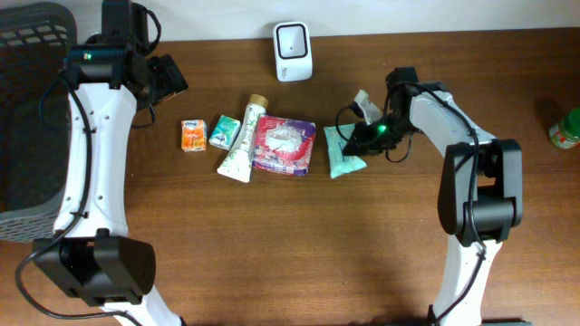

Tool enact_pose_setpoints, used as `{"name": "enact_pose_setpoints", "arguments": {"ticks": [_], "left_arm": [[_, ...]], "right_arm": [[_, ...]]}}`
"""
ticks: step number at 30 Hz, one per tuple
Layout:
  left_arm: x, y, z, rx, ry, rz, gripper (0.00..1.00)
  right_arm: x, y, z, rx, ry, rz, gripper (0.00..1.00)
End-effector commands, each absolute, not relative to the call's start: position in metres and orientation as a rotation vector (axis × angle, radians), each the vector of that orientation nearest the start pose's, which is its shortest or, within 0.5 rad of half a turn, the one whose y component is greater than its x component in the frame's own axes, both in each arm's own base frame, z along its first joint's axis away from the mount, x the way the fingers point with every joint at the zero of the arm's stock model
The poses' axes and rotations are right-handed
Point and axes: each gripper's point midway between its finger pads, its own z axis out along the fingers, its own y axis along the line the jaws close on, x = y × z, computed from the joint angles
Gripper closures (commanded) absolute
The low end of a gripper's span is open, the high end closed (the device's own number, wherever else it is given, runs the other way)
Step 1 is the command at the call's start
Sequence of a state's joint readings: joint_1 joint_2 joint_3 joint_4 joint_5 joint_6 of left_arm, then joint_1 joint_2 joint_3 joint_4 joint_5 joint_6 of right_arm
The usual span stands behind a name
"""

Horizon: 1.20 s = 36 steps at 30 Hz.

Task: Scan the item barcode
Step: 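Reach the right gripper to the mint-green wipe pack and grasp it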

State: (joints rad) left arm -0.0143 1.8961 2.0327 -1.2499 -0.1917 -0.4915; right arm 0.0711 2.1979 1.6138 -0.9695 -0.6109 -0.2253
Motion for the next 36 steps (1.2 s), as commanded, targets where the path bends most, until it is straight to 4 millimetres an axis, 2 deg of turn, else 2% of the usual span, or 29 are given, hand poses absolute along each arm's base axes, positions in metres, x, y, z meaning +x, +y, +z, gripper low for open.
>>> {"name": "enact_pose_setpoints", "arguments": {"ticks": [1, 2, 4, 5, 7, 8, 10, 12, 13, 14, 16, 19, 23, 24, 25, 27, 29, 30, 31, 32, 33, 35, 36], "left_arm": [[0.446, 0.027, 0.238, -0.697, 2.558, 0.100, 0.01], [0.446, 0.027, 0.238, -0.698, 2.558, 0.099, 0.01], [0.446, 0.027, 0.238, -0.698, 2.558, 0.099, 0.01], [0.446, 0.027, 0.238, -0.698, 2.558, 0.099, 0.01], [0.446, 0.027, 0.238, -0.698, 2.558, 0.099, 0.01], [0.446, 0.027, 0.238, -0.698, 2.558, 0.099, 0.01], [0.446, 0.027, 0.238, -0.698, 2.558, 0.099, 0.01], [0.446, 0.027, 0.238, -0.698, 2.558, 0.099, 0.01], [0.446, 0.027, 0.238, -0.698, 2.558, 0.099, 0.01], [0.446, 0.027, 0.238, -0.698, 2.559, 0.100, 0.01], [0.446, 0.027, 0.238, -0.698, 2.558, 0.099, 0.01], [0.446, 0.027, 0.238, -0.698, 2.558, 0.099, 0.01], [0.446, 0.027, 0.238, -0.698, 2.559, 0.099, 0.01], [0.446, 0.027, 0.238, -0.697, 2.558, 0.100, 0.01], [0.446, 0.027, 0.238, -0.698, 2.558, 0.099, 0.01], [0.446, 0.027, 0.238, -0.698, 2.558, 0.099, 0.01], [0.446, 0.027, 0.238, -0.698, 2.558, 0.099, 0.01], [0.446, 0.027, 0.238, -0.697, 2.558, 0.100, 0.01], [0.446, 0.027, 0.238, -0.698, 2.558, 0.099, 0.01], [0.446, 0.027, 0.238, -0.698, 2.559, 0.100, 0.01], [0.446, 0.027, 0.238, -0.698, 2.559, 0.099, 0.01], [0.446, 0.027, 0.238, -0.698, 2.558, 0.099, 0.01], [0.446, 0.027, 0.238, -0.698, 2.558, 0.099, 0.01]], "right_arm": [[0.408, 0.086, 0.026, -0.505, 2.998, 0.506, 0.96], [0.407, 0.078, 0.024, -0.504, 3.024, 0.436, 0.95], [0.406, 0.058, 0.019, -0.344, 3.096, 0.257, 0.69], [0.405, 0.056, 0.019, -0.303, 3.108, 0.246, 0.53], [0.405, 0.067, 0.026, -0.259, 3.106, 0.348, 0.51], [0.407, 0.071, 0.034, -0.214, 3.104, 0.390, 0.47], [0.418, 0.077, 0.062, -0.151, 3.084, 0.435, 0.21], [0.427, 0.077, 0.086, -0.128, 3.057, 0.429, 0.20], [0.432, 0.077, 0.097, -0.110, 3.041, 0.428, 0.05], [0.435, 0.077, 0.106, -0.092, 3.030, 0.429, 0.00], [0.436, 0.078, 0.110, -0.028, 3.029, 0.432, 0.01], [0.437, 0.078, 0.103, 0.014, 3.046, 0.434, 0.01], [0.442, 0.066, 0.071, 0.059, 3.068, 0.440, 0.01], [0.443, 0.064, 0.063, 0.072, 3.074, 0.487, 0.01], [0.443, 0.066, 0.052, 0.081, 3.076, 0.611, 0.01], [0.438, 0.070, 0.046, 0.122, 3.087, 0.733, 0.01], [0.436, 0.075, 0.047, 0.051, 3.078, 0.775, 0.02], [0.435, 0.074, 0.046, 0.046, 3.086, 0.759, 0.09], [0.432, 0.074, 0.049, 0.073, 3.100, 0.754, 0.12], [0.431, 0.066, 0.053, 0.140, 3.129, 0.676, 0.12], [0.430, 0.051, 0.062, 0.204, 3.155, 0.517, 0.11], [0.430, 0.028, 0.095, 0.266, 3.137, 0.181, 0.11], [0.430, 0.026, 0.128, 0.272, 3.084, -0.018, 0.11]]}}
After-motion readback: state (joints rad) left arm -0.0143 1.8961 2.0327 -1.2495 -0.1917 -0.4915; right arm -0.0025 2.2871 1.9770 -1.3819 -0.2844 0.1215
